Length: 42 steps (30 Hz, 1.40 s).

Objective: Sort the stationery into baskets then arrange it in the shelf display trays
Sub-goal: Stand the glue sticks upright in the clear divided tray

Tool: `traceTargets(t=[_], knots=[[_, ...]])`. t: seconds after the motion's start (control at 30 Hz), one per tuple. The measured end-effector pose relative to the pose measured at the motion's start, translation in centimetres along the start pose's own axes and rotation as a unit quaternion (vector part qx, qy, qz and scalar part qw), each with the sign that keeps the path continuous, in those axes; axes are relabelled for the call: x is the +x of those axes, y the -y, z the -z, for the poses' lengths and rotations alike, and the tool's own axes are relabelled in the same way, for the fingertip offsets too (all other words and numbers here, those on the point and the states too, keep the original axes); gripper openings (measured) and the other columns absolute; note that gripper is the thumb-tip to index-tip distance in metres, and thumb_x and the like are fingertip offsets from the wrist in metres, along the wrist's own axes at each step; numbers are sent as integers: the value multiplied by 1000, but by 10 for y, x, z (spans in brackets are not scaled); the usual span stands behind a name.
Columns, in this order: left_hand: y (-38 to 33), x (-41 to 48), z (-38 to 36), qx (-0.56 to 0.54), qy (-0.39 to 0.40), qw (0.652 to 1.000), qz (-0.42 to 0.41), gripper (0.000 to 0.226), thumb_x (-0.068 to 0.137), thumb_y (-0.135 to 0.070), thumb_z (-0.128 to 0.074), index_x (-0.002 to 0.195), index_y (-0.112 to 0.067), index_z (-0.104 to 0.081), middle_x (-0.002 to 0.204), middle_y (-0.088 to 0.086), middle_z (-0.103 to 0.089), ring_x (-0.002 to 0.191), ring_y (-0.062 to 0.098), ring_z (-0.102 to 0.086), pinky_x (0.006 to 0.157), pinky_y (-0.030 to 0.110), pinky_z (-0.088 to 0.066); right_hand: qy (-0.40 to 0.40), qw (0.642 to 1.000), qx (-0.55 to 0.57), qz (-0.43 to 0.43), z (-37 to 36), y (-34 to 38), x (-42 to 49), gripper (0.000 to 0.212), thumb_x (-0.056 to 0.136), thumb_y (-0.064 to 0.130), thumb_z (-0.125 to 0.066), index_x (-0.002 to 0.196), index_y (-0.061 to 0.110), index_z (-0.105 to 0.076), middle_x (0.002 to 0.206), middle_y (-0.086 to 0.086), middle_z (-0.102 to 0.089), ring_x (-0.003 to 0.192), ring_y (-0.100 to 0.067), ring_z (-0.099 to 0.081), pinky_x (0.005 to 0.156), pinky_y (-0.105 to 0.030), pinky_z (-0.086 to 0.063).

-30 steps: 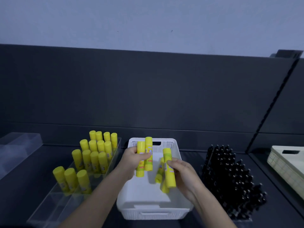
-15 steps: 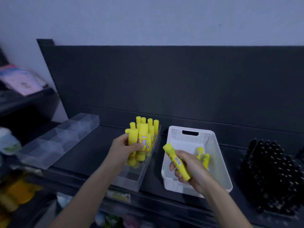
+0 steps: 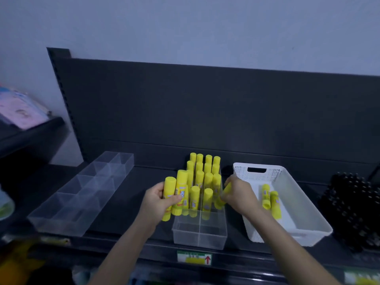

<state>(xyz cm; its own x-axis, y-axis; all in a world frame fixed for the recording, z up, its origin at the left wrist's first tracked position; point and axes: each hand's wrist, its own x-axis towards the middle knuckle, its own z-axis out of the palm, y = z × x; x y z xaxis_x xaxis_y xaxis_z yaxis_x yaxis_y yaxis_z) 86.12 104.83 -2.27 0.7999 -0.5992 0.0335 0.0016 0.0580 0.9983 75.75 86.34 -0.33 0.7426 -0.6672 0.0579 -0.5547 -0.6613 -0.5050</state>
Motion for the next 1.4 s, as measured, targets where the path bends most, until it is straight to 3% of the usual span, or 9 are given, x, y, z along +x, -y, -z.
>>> traceTargets(t=[0.13,0.4,0.53,0.9,1.03,1.13,1.23,1.3,1.4], knots=[[5,4,8,10,30,999,17,20,77,4,-68,88,-12,-66,75,0,-71,63,9,-67,53,22,-51,21,999,-43,-12,-25,2,0,30,85,11,-56,113,4,-48,106,-17,-65,99,-33,-59,64,-27,-37],[12,5,6,0,42,999,32,20,78,3,-68,89,-14,-65,82,4,-71,71,15,-66,55,23,-52,20,999,30,4,-37,-11,-8,39,80,21,-67,115,8,-52,99,-10,-65,90,-26,-60,70,-29,-44],[11,5,6,6,37,999,32,20,78,1,-68,90,-15,-66,81,1,-72,70,11,-68,55,22,-53,6,999,23,25,-41,-15,-9,30,84,21,-63,110,8,-55,84,1,-55,77,-16,-50,65,-24,-36],[13,8,14,6,5,1000,17,17,79,2,-67,85,-14,-65,65,-5,-71,60,6,-66,53,21,-50,3,997,69,23,-44,-23,0,41,80,18,-68,118,10,-53,93,-4,-62,82,-16,-52,70,-23,-39],[12,8,12,6,16,1000,15,17,79,4,-67,86,-11,-65,64,-5,-70,58,4,-66,50,18,-50,-65,993,87,42,-36,-20,-2,35,82,11,-64,116,8,-59,103,-7,-69,90,-20,-61,74,-22,-43],[10,8,10,0,37,999,15,18,78,5,-67,91,-7,-65,70,-2,-70,60,5,-66,51,20,-51,-142,979,120,84,-27,-3,-12,23,85,11,-63,107,6,-65,87,-1,-63,75,-12,-54,68,-16,-38],[9,8,6,-9,60,998,9,20,77,6,-68,90,-8,-65,76,3,-69,62,7,-67,52,20,-52,-88,967,197,137,-20,26,-25,15,86,17,-64,98,10,-69,81,6,-60,71,-3,-51,62,-6,-40],[8,7,4,-9,81,997,3,20,76,7,-68,88,-9,-65,74,3,-69,62,8,-67,53,20,-52,-22,960,230,158,-21,41,-30,9,86,21,-65,90,13,-66,77,6,-59,69,-7,-50,63,-13,-41],[7,4,4,3,110,994,2,21,76,7,-68,86,-12,-65,70,-3,-69,62,6,-66,55,19,-51,24,954,254,158,-28,50,-29,21,85,21,-65,83,0,-63,74,-12,-59,67,-12,-47,64,-30,-41]])
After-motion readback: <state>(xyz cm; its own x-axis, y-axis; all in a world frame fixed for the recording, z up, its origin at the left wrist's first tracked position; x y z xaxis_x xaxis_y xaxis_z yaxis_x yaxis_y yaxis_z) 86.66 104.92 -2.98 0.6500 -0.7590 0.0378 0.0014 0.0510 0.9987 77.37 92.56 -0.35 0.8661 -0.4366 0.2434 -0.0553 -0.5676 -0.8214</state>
